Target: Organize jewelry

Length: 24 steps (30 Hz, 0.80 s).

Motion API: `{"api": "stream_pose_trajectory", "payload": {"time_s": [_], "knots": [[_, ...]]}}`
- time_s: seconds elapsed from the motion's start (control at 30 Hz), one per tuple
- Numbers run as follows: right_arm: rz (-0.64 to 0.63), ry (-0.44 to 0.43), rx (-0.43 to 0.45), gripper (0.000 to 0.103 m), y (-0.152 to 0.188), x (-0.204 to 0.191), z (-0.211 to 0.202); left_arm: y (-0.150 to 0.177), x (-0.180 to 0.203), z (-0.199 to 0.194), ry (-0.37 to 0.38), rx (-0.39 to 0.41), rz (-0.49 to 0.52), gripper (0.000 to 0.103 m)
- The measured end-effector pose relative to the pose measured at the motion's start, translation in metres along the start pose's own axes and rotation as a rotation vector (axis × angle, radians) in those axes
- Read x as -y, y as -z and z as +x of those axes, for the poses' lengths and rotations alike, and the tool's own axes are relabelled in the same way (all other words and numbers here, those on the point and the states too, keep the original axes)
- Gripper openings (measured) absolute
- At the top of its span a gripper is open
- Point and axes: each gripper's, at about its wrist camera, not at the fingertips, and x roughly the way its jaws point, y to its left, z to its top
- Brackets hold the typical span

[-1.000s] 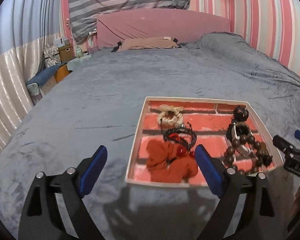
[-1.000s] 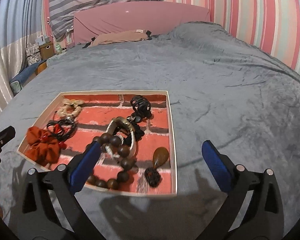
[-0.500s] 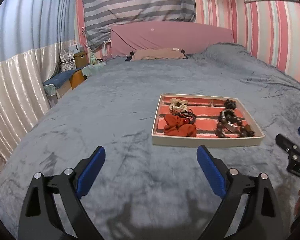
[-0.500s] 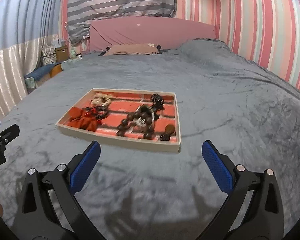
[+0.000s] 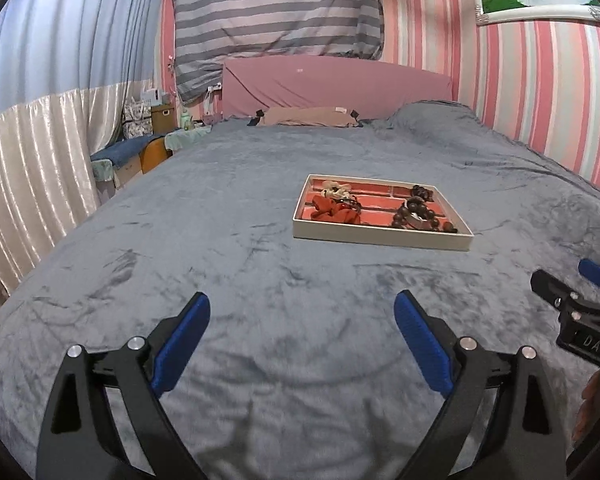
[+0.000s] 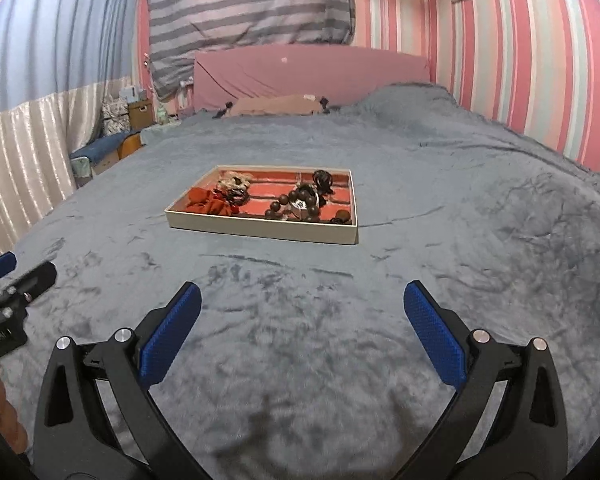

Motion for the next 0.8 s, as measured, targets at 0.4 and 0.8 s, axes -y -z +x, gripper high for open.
{"api": "stream_pose_trajectory", "payload": {"time_s": [0.4, 0.8], "knots": [[0.010, 0.004, 0.045, 0.099, 0.021, 0.004, -0.047, 0.021, -0.004, -0.030, 0.007, -0.004, -0.019, 0.097], [0.022, 0.021, 0.040, 0.099, 0.022, 0.004, -0.050, 0.020, -0.009, -0.034, 0.010, -0.006, -0.031, 0.097]]}}
